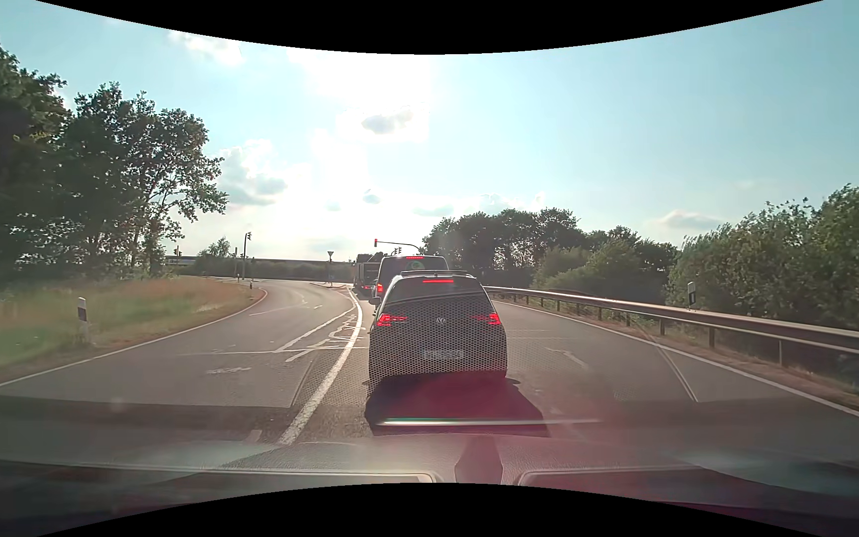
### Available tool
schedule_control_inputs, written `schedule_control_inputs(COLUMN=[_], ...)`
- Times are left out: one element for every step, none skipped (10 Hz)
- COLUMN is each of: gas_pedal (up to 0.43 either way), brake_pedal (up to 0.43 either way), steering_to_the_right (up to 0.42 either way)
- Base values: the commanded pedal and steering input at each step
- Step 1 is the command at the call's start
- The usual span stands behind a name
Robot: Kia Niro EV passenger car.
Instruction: Follow the waypoints while adhering to traffic rules and regulations
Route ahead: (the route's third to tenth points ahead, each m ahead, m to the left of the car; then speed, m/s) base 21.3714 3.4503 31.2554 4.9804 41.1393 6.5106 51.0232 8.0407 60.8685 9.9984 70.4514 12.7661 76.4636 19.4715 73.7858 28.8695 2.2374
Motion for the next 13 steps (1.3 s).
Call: schedule_control_inputs(gas_pedal=[0.0, 0.0, 0.0, 0.0, 0.0, 0.0, 0.0, 0.0, 0.0, 0.0, 0.0, 0.0, 0.0], brake_pedal=[0.195, 0.189, 0.177, 0.171, 0.159, 0.146, 0.128, 0.122, 0.091, 0.055, 0.024, 0.0, 0.0], steering_to_the_right=[-0.037, -0.038, -0.037, -0.038, -0.038, -0.038, -0.038, -0.038, -0.038, -0.038, -0.038, -0.038, -0.038])
